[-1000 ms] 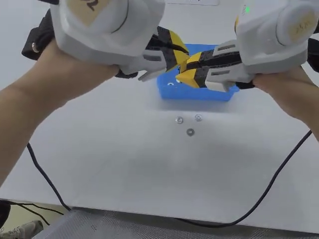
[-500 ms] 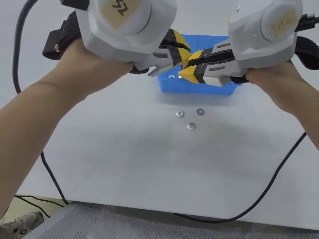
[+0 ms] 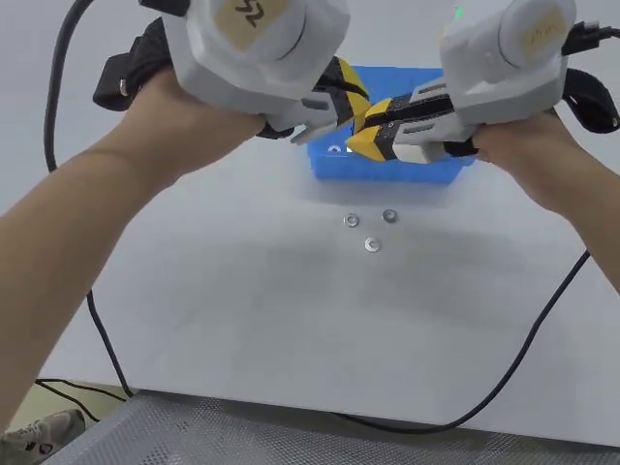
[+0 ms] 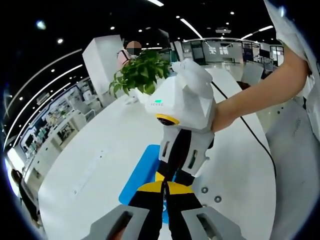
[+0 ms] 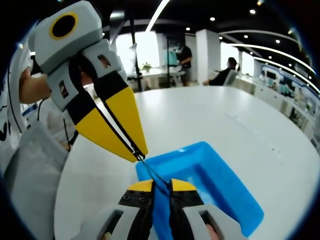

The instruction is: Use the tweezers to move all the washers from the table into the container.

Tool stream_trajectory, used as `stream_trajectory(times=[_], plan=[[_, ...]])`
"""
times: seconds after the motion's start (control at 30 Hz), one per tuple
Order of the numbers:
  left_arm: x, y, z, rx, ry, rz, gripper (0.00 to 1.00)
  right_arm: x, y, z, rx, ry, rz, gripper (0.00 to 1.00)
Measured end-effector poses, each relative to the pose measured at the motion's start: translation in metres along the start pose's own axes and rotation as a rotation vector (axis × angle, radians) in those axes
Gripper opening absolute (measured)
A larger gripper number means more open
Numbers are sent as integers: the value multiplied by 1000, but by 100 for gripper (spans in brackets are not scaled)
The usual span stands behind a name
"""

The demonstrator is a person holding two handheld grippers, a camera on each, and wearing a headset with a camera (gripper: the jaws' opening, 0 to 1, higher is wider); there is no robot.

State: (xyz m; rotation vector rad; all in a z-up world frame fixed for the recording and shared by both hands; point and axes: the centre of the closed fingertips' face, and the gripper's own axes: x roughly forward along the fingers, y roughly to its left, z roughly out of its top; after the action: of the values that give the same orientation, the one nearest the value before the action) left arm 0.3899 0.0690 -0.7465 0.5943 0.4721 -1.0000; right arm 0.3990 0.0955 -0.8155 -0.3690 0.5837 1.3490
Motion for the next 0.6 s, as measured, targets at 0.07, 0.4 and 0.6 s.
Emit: stream_trajectory(times=[0.07, 0.4, 0.6], plan=[[-1, 0, 1, -3, -1, 0, 0, -1, 0, 2, 1, -2, -1, 8], [-33, -7, 28, 20, -62, 27, 0, -27, 16, 32, -6, -83, -38, 10], [-54, -17, 41, 21, -88, 19, 0, -42, 34, 45, -38, -113, -50, 12]])
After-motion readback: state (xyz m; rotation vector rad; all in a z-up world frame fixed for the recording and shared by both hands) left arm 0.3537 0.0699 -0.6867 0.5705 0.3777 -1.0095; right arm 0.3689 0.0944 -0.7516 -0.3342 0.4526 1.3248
